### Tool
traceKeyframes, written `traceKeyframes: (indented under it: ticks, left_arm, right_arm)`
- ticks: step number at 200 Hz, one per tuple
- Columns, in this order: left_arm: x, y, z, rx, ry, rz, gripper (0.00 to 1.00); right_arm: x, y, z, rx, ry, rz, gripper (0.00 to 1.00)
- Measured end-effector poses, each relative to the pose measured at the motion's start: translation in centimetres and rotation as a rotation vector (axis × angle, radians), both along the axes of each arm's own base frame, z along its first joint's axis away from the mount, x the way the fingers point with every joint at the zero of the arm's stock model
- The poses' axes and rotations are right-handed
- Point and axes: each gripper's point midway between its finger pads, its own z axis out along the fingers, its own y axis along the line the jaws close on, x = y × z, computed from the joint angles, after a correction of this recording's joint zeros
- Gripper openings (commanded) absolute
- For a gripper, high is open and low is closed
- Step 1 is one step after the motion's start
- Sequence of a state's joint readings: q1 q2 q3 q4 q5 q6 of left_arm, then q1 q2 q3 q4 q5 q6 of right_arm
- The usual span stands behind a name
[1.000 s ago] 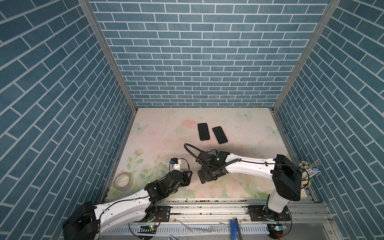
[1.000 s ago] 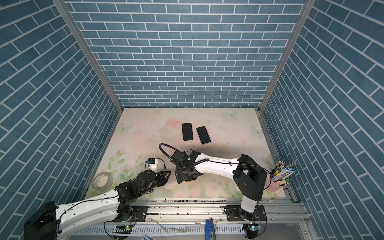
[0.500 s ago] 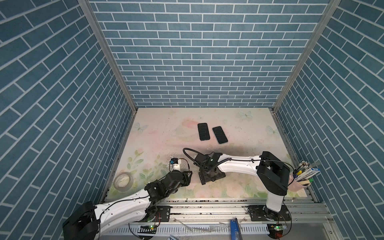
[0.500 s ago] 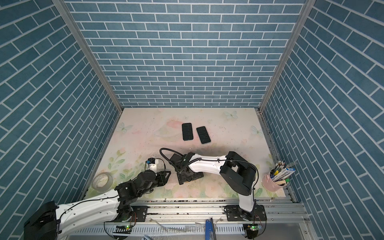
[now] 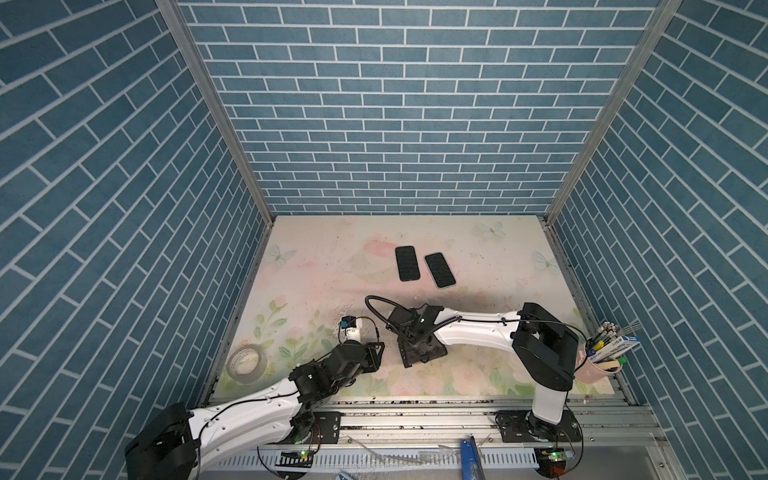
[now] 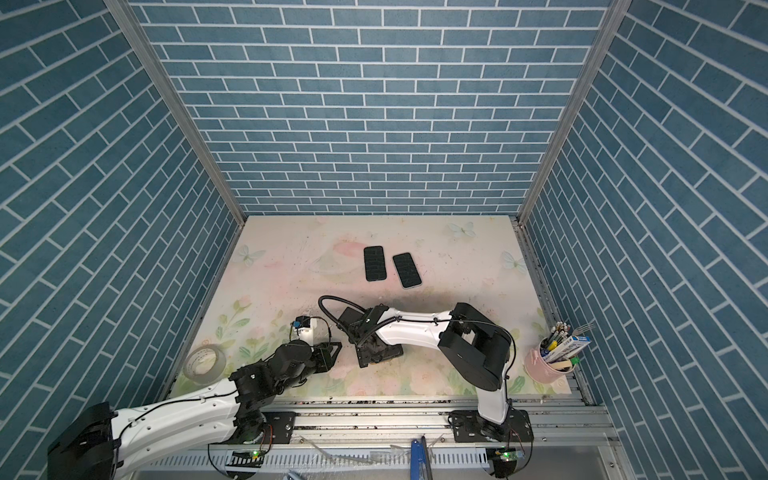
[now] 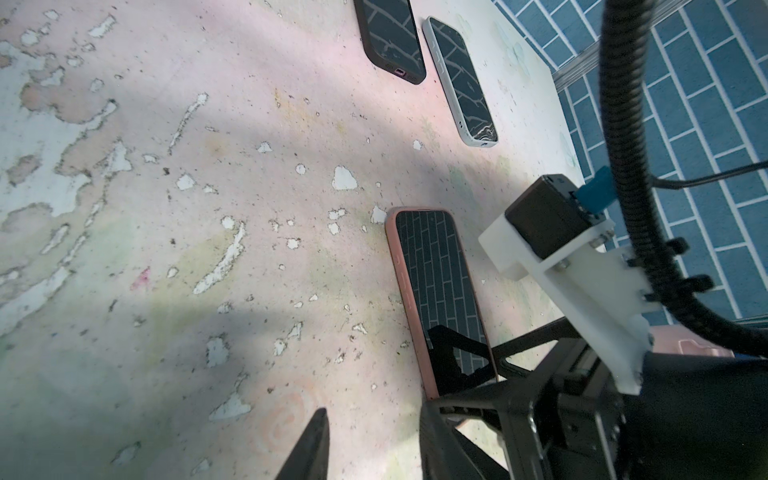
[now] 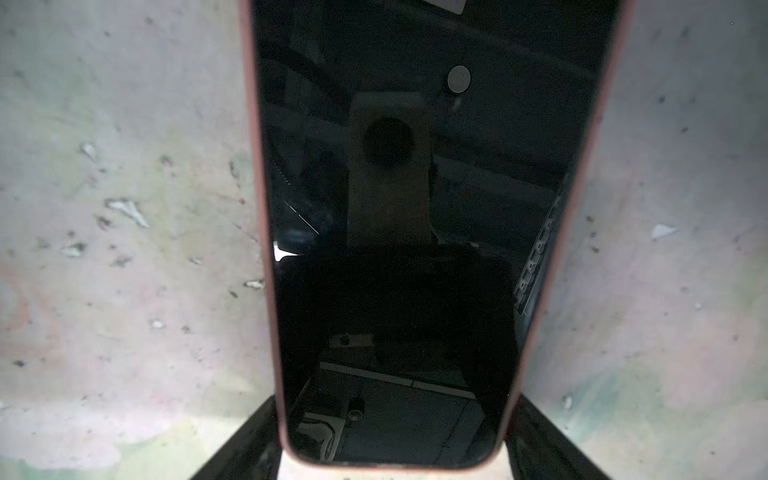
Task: Put the phone into the phone case
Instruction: 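Lift the cased phone with the right gripper, then carry the cased phone with the right gripper beside the other phones farther away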
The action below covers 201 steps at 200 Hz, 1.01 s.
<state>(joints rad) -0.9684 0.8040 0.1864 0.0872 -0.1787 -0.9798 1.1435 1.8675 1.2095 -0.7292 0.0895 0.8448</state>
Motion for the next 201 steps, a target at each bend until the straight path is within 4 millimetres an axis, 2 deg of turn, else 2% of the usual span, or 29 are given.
traceKeyframes:
  ticks: [19,38,121,152,201]
  left_arm:
    - [0.0,0.0,0.1,-0.002,-0.002,0.0,0.38]
    - [0.0,0.0,0.1,-0.002,-0.002,0.0,0.38]
    - [0.0,0.0,0.0,0.0,0.0,0.0,0.38]
    - [0.0,0.0,-0.3,0.01,0.008,-0.001,0.38]
    - [0.0,0.0,-0.3,0.011,0.008,-0.001,0.38]
  right_arm:
    - [0.2,-0.7,0.1,-0.001,-0.011,-0.018,0.79]
    - [0.7,-2.4,0.3,-0.007,-0.021,-0.055,0.78]
    - [4.9,-12.8,3.5,0.074,-0.061,-0.35,0.78]
    - [8.4,-15.9,4.1,0.064,-0.067,-0.409,0.78]
    - [16.0,-17.3,5.3,0.087,-0.108,-0.4,0.77]
